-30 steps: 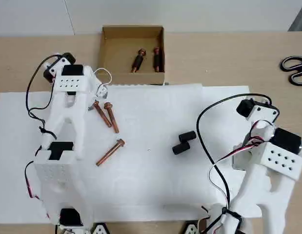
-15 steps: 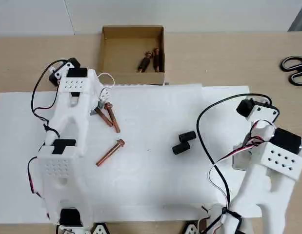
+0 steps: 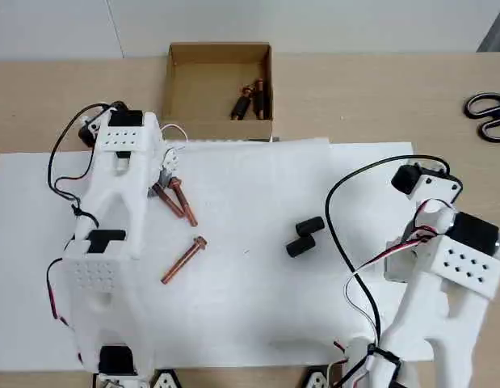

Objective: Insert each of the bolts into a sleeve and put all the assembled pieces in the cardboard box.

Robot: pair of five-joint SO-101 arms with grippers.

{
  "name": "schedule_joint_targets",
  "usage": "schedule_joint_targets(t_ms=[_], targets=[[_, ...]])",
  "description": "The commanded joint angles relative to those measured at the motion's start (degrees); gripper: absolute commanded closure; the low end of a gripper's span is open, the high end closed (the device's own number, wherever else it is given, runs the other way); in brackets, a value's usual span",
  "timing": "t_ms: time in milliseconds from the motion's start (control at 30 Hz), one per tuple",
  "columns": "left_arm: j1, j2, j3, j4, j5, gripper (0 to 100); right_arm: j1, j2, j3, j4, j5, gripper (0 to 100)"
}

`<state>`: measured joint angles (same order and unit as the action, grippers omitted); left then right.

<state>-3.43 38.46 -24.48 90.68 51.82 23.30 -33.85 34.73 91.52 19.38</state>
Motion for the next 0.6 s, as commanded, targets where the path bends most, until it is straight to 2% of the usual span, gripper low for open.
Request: schedule_joint_targets(t_ms=[0, 133, 300, 567], targets=[[0.18, -3.43, -9.10, 8.62, -0.18, 99, 0.04, -1.71, -0.70, -0.13, 0.44, 99.5], [0.35, -8.09, -16.66, 9.76, -2.55, 99, 0.04, -1.80, -2.55, 0.92, 0.53, 99.5], [0.35, -15.47, -18.51, 9.76, -5.27, 99, -0.57, -1.80, -10.81, 5.49, 0.35, 99.5], [1.41, -29.71, -18.51, 9.76, -16.97, 99, -11.12, -6.90, -21.98, 7.34, 0.44, 99.5]])
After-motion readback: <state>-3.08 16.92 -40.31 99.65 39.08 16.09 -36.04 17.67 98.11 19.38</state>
